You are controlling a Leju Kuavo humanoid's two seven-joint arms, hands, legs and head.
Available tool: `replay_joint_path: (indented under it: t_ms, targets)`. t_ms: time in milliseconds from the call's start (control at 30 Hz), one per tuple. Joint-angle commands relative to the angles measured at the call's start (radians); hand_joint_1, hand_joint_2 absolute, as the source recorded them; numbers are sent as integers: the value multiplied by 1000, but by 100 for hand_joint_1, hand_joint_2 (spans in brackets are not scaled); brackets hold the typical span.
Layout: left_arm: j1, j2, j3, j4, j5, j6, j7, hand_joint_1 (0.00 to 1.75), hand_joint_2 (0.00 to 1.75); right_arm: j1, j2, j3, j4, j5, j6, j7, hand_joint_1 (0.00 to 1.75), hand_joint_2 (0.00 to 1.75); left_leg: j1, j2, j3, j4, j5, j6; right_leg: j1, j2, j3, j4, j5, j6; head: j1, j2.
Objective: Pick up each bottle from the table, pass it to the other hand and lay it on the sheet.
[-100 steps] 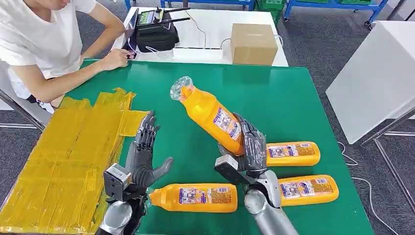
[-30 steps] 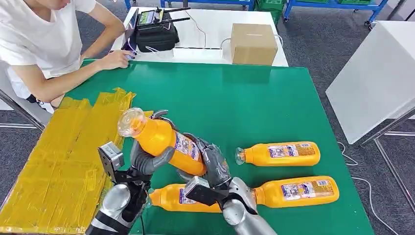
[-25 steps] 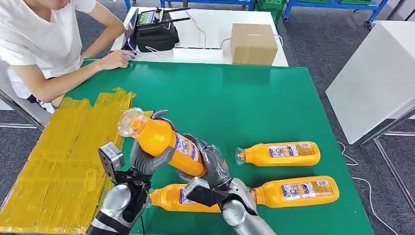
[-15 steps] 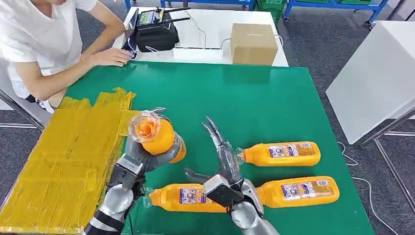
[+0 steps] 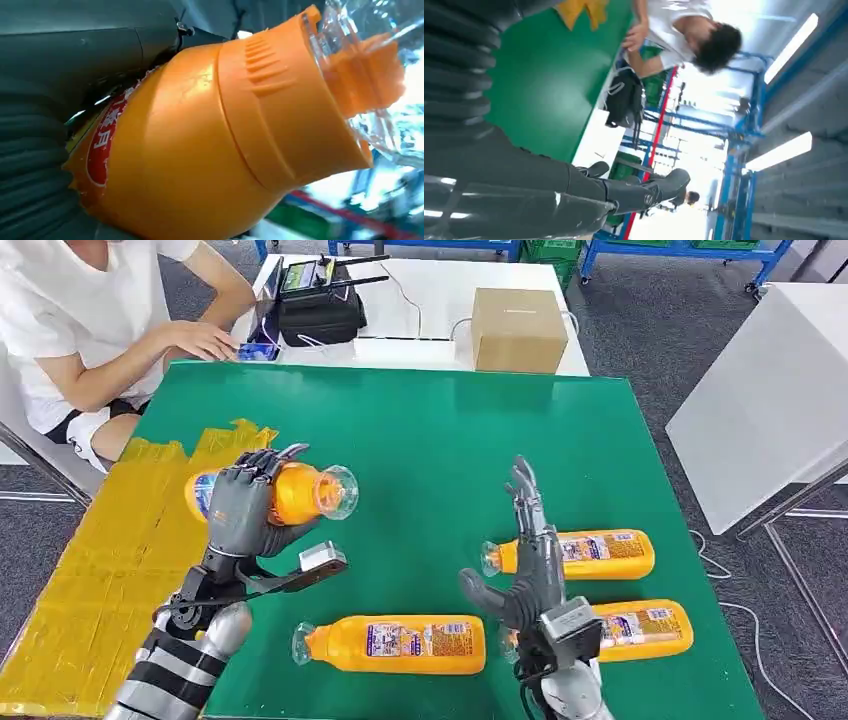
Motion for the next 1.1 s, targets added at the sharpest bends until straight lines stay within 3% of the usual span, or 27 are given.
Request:
replay_joint_path:
  t_ms: [33,267,300,533,900,933,1100]
  targets:
    - [-185,111,-27,417,-198,-66,107,175,175,68,-39,-168,-101,-107,64,-11,0,175,-1,-3,3,-2,0,0,0,-2,4,-1,-1,-1,0,0]
    - [-230,101,-49,569,-229,-107,130,175,175,54,-34,-160,-85,-98,69,-6,0,175,-1,-1,3,-2,0,0,-1,-1,3,-1,-1,-1,0,0]
    - [-238,93,-43,611,-220,-105,133,175,175,54,-35,-156,-80,-93,71,-4,0,175,-3,-2,8,-5,0,0,-3,-2,8,-2,-2,-2,0,0]
    - [-291,93,-21,813,-252,-82,210,175,175,56,-40,-158,-61,-77,65,-3,0,175,0,0,3,-2,0,0,-1,0,3,-1,-1,-1,0,0]
    - [-277,71,36,879,-177,-76,158,173,175,54,-42,-156,-43,-67,65,5,0,175,-1,0,4,-2,0,0,-1,1,4,-1,-1,-1,0,0]
    - [-274,69,37,881,-179,-70,163,0,175,52,-42,-154,-40,-66,66,7,0,175,0,1,3,-1,0,0,0,1,4,-1,0,-1,0,0]
    - [-269,54,57,900,-166,-45,157,0,175,47,-41,-147,-29,-62,65,11,0,175,-1,1,5,-2,0,0,-1,1,5,-1,0,-1,0,0]
